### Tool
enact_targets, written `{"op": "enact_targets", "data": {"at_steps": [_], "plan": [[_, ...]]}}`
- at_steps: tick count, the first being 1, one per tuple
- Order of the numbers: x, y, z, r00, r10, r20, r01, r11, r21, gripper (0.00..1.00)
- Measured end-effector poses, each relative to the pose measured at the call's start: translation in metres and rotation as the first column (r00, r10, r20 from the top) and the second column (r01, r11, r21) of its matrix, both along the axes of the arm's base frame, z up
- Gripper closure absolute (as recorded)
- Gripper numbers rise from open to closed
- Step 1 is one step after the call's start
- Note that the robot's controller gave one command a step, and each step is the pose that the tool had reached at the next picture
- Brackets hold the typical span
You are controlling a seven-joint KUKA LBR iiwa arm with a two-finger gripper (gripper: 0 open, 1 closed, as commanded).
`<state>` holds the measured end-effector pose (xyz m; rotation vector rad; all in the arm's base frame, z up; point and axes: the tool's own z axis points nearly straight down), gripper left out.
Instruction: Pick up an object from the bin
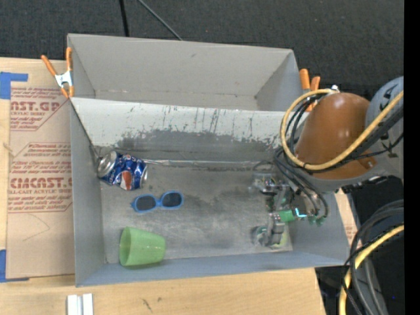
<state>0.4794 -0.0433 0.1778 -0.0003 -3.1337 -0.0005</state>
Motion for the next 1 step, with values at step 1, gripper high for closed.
{"op": "enact_targets", "data": {"at_steps": [1], "plan": [[-0.0016, -0.0714, -0.0785, 0.994, 0.114, 0.002, -0.114, 0.994, 0.000, 0.00]]}}
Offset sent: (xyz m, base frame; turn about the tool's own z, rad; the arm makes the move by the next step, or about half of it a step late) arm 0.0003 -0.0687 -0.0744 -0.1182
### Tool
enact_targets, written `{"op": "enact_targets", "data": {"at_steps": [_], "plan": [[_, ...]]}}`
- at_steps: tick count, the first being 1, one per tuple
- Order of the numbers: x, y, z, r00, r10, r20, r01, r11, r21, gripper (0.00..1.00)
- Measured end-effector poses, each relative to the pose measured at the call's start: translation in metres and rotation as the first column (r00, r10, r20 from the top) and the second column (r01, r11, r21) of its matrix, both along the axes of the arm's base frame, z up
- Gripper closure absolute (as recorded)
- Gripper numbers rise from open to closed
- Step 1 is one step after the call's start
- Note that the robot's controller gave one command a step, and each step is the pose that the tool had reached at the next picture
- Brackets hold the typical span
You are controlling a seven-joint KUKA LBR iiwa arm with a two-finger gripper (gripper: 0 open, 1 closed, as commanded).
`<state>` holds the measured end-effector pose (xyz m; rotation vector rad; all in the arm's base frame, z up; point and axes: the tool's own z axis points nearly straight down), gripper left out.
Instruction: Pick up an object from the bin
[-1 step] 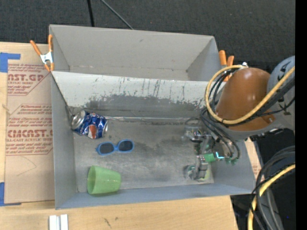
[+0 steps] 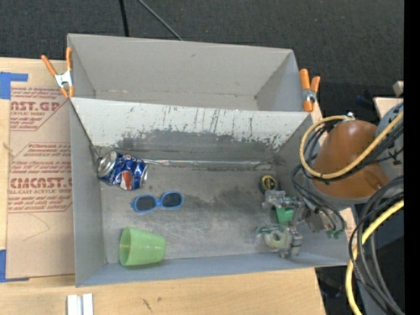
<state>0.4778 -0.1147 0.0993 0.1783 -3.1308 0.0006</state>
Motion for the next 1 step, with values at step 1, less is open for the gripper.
{"op": "enact_targets", "data": {"at_steps": [1], "plan": [[0.0060, -0.0023, -0.0287, 0.832, 0.554, 0.015, -0.554, 0.832, -0.003, 0.00]]}}
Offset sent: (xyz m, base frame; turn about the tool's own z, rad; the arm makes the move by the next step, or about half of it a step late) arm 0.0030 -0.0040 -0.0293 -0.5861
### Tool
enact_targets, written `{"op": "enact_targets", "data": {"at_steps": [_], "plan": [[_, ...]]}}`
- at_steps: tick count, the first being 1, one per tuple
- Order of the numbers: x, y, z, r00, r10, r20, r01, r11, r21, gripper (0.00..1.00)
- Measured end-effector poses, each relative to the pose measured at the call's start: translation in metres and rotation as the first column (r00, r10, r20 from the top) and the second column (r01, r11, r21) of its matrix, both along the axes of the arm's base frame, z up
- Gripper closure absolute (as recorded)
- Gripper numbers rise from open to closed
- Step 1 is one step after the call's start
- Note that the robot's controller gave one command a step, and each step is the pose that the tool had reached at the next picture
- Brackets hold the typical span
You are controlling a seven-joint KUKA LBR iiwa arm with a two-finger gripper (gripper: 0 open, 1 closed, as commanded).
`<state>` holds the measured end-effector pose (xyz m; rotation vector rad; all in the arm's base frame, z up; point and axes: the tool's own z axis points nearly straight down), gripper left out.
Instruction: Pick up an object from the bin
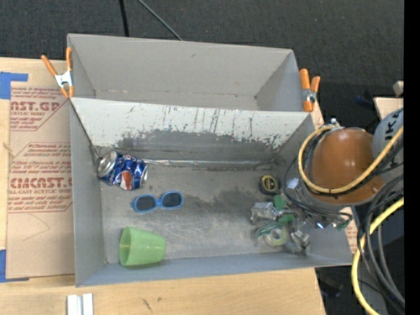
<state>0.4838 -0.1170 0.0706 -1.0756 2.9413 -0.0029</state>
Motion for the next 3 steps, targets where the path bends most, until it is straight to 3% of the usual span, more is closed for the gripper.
{"op": "enact_targets", "data": {"at_steps": [1, 2, 3], "plan": [[-0.001, 0.000, 0.000, 1.000, -0.001, -0.002, 0.001, 1.000, 0.000, 1.00], [-0.001, 0.019, 0.123, 1.000, -0.027, -0.002, 0.027, 1.000, -0.002, 1.00], [0.008, 0.038, 0.216, 0.890, 0.456, -0.004, -0.456, 0.890, -0.003, 1.00]]}}
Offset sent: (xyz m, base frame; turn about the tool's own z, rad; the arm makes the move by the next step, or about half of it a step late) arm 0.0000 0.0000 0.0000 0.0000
